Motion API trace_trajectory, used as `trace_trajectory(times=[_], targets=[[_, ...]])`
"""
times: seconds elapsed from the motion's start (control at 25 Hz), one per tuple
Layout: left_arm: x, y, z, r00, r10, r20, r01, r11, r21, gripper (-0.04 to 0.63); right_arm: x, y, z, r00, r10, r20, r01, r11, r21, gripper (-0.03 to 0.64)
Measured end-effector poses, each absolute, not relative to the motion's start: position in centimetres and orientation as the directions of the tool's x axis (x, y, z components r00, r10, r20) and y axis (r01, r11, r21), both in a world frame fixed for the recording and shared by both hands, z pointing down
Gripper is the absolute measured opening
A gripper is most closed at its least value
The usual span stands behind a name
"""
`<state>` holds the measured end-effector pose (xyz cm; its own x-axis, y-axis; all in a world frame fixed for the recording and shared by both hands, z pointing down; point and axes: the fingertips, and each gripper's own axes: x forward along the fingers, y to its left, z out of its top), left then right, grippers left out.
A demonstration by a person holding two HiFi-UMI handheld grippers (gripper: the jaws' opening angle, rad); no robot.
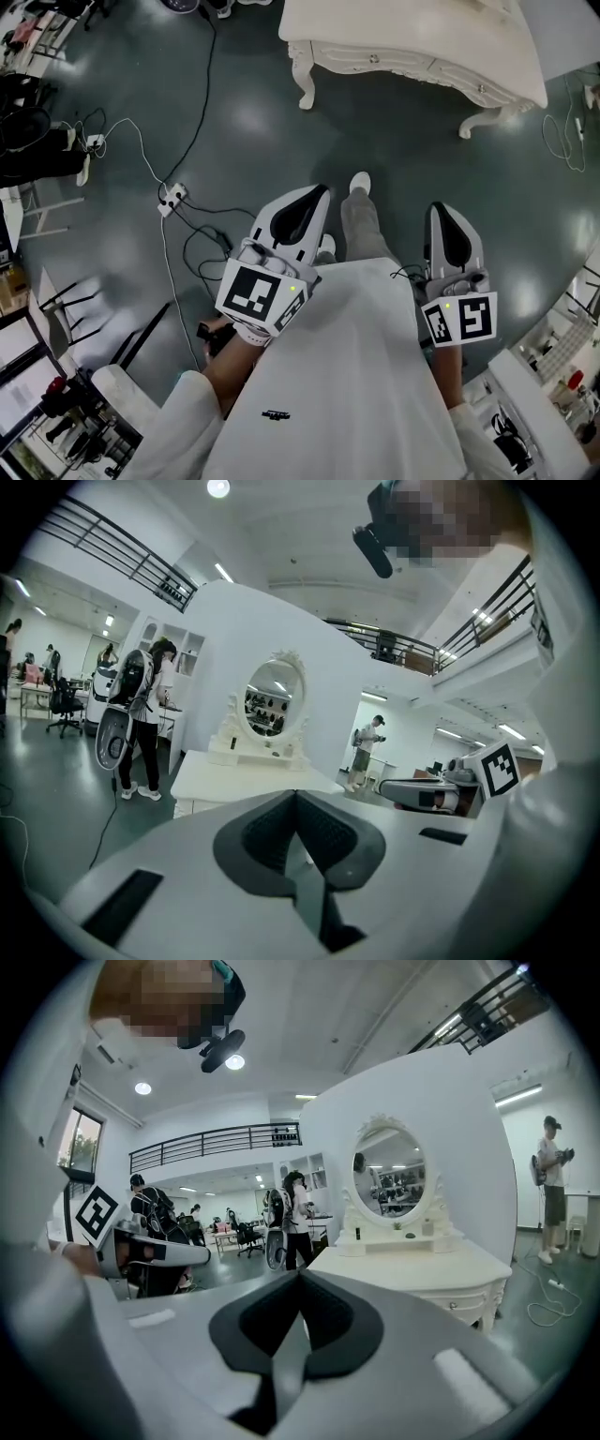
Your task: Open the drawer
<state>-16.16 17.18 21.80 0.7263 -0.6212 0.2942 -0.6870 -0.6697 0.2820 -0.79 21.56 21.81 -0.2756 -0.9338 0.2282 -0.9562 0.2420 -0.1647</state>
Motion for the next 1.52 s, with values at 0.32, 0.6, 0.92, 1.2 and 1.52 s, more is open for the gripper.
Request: trace_trajectory(times=[0.32,0.6,0.92,1.2,1.52], targets=[[-11.8,9.0,20.1,0.728,-0.618,0.297,-0.684,-0.685,0.249,0.009,3.2,13.1,20.7,-0.293,-0.935,0.202,-0.950,0.261,-0.169,0.011],[-8.5,3.1,19.5,0.706,-0.642,0.297,-0.706,-0.670,0.229,0.009,7.1,6.3,19.8,-0.307,-0.938,0.159,-0.944,0.280,-0.176,0.011],[-4.1,-2.5,20.1,0.685,-0.659,0.310,-0.724,-0.663,0.191,0.009,10.9,0.1,20.5,-0.347,-0.930,0.125,-0.928,0.321,-0.191,0.011],[-2.5,-3.5,20.2,0.663,-0.672,0.330,-0.745,-0.639,0.193,0.009,12.5,-1.8,20.9,-0.362,-0.925,0.117,-0.912,0.326,-0.247,0.011],[-2.5,-4.2,20.8,0.643,-0.677,0.357,-0.760,-0.621,0.192,0.009,12.2,-2.0,21.9,-0.385,-0.913,0.137,-0.906,0.345,-0.246,0.011]])
